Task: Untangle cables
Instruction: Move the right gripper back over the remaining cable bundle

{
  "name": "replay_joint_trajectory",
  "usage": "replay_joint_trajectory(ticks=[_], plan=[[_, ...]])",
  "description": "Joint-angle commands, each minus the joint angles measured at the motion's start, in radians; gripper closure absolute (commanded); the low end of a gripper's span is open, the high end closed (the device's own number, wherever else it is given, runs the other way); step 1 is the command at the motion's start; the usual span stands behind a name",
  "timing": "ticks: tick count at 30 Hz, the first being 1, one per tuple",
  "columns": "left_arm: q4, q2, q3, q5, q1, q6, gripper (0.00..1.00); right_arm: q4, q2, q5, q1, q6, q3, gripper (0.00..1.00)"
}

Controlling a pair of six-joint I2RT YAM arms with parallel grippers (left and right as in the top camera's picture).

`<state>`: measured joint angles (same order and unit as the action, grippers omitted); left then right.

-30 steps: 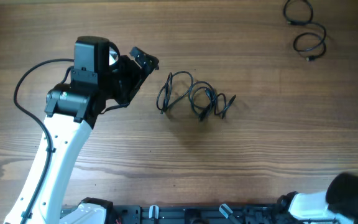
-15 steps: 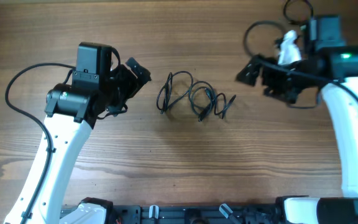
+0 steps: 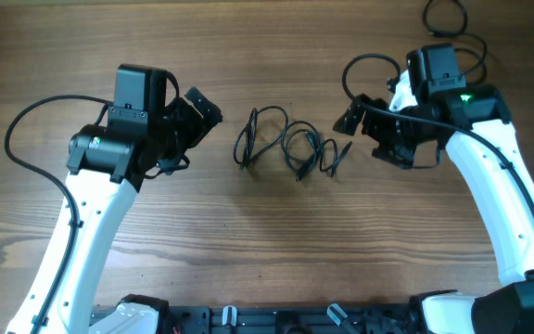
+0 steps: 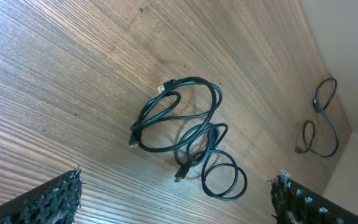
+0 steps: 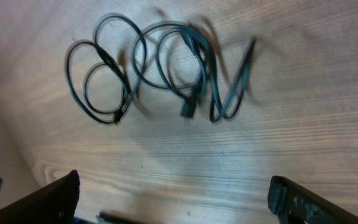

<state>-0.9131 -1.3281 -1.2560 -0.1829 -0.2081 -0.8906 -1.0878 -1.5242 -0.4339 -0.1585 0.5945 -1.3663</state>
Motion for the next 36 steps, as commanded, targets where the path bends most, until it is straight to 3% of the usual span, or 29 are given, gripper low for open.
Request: replay_joint_trajectory(ticks=[1,9,17,36], plan=[[-0.023,-0.002,-0.006,0.013,-0.003,0.023,0.0,0.062,-0.007,0.018,-0.002,0.012,0.002,0.0],[-0.04,-0.002,-0.006,0.013,-0.003,0.055,0.0,0.093,-0.007,-0.098,-0.002,0.156,0.002,0.0],[-0.03,-0.002,-0.006,0.028,-0.003,0.053,0.0,0.106,-0.008,0.152,-0.002,0.303,0.002,0.0],[-0.02,-0.002,-0.006,0.028,-0.003,0.053,0.0,0.108,-0.007,0.157,-0.002,0.303,0.002,0.0]])
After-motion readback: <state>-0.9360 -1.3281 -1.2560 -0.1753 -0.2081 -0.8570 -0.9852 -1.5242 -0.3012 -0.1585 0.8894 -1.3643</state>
